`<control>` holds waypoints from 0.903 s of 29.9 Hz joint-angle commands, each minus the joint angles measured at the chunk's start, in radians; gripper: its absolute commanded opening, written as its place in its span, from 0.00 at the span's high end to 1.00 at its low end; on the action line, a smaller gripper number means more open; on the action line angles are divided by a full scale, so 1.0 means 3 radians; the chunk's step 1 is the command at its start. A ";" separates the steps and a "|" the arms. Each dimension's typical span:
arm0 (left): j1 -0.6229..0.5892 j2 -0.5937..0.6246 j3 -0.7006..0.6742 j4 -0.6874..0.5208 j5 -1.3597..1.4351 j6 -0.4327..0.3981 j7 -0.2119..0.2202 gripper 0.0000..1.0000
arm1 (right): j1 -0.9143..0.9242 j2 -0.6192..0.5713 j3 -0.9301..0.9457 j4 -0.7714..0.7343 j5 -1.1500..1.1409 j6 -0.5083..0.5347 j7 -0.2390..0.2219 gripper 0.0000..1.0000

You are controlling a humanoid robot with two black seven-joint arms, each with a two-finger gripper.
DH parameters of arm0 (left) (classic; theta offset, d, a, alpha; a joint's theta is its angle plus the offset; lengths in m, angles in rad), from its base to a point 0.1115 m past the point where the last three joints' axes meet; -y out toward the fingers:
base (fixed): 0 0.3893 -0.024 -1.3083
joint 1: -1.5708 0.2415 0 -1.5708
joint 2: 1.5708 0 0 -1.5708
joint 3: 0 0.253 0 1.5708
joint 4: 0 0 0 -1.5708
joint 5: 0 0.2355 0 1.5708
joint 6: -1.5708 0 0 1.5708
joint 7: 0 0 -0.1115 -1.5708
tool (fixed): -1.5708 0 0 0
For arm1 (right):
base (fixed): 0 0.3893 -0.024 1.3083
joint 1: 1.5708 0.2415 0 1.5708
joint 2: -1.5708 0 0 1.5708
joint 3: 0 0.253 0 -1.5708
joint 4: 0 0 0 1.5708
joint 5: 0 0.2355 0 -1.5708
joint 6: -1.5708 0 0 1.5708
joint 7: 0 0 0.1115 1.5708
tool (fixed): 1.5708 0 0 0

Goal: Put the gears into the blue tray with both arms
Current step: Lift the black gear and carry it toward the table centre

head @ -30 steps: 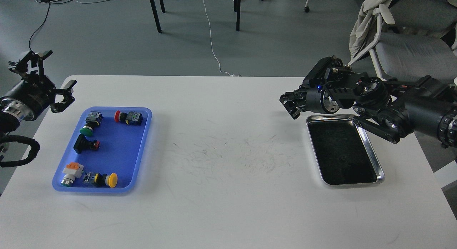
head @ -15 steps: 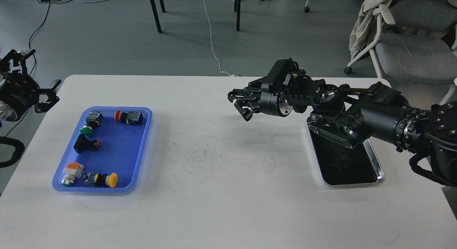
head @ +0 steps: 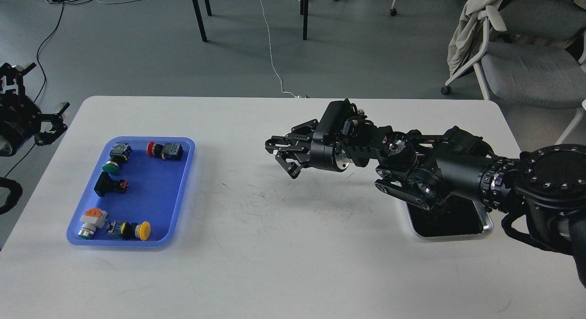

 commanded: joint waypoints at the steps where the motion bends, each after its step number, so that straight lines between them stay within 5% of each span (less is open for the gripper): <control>1: 0.0012 0.0024 0.0001 -0.0012 0.0000 0.0000 0.0000 0.01 | -0.0076 0.0000 -0.0052 -0.0020 -0.0006 -0.0062 0.0001 1.00; 14: 0.0022 0.0080 0.0001 -0.0022 0.0000 0.0000 0.0005 0.01 | -0.0071 0.0000 -0.0431 -0.0097 -0.0113 -0.0307 0.0011 1.00; 27: 0.0022 0.0136 0.0001 -0.0032 0.0005 0.0000 0.0005 0.01 | -0.0209 0.0000 -0.0415 0.0093 -0.0108 -0.0547 0.0231 1.00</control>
